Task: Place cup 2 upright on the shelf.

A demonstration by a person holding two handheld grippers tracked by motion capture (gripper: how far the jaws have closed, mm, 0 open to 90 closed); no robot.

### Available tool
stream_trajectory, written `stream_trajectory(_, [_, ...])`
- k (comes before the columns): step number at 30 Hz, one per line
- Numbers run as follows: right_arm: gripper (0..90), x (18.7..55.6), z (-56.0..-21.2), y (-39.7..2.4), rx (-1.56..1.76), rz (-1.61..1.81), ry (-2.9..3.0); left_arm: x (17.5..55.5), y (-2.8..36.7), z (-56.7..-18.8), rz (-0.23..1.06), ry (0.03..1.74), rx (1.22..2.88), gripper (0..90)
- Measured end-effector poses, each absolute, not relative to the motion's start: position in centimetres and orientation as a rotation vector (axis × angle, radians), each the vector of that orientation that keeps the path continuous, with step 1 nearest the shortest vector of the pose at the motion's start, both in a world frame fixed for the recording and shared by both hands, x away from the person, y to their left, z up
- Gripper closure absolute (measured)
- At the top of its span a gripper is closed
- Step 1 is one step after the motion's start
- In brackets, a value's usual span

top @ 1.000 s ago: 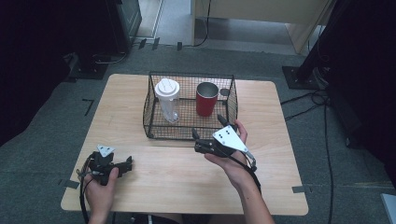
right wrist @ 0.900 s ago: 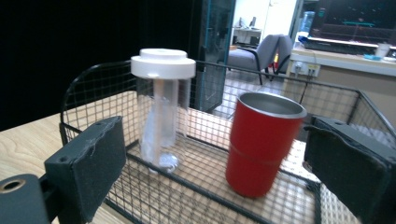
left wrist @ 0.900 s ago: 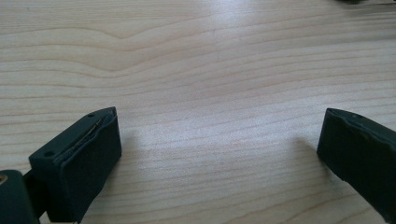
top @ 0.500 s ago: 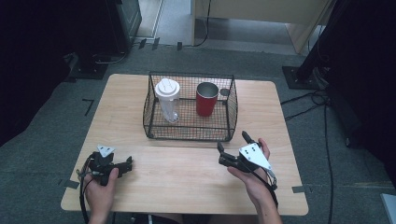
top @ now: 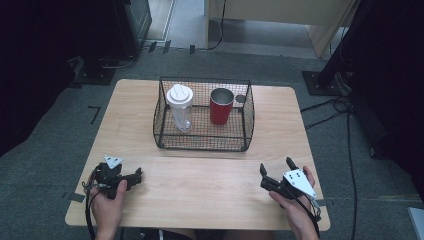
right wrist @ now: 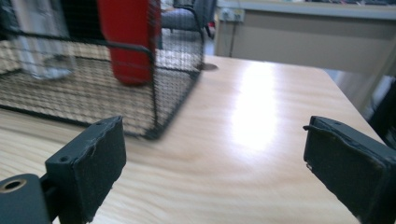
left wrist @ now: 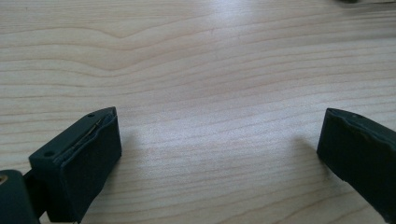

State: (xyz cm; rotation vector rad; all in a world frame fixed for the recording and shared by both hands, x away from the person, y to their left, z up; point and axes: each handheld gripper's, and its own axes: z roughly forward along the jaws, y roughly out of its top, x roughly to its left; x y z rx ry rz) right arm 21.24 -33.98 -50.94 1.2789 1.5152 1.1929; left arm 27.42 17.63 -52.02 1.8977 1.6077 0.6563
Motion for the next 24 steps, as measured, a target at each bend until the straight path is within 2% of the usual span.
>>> stream_trajectory(15, [6.1,18.9,-52.1,-39.6,1.397,1.076,1.467,27.4,17.6,-52.0,0.657,1.607,1.898,0.4])
stream_trajectory(24, [6.4,18.6,-52.2,-41.9,1.495,0.882,1.597,27.4,17.6,-52.0,0.657,1.607,1.898,0.4])
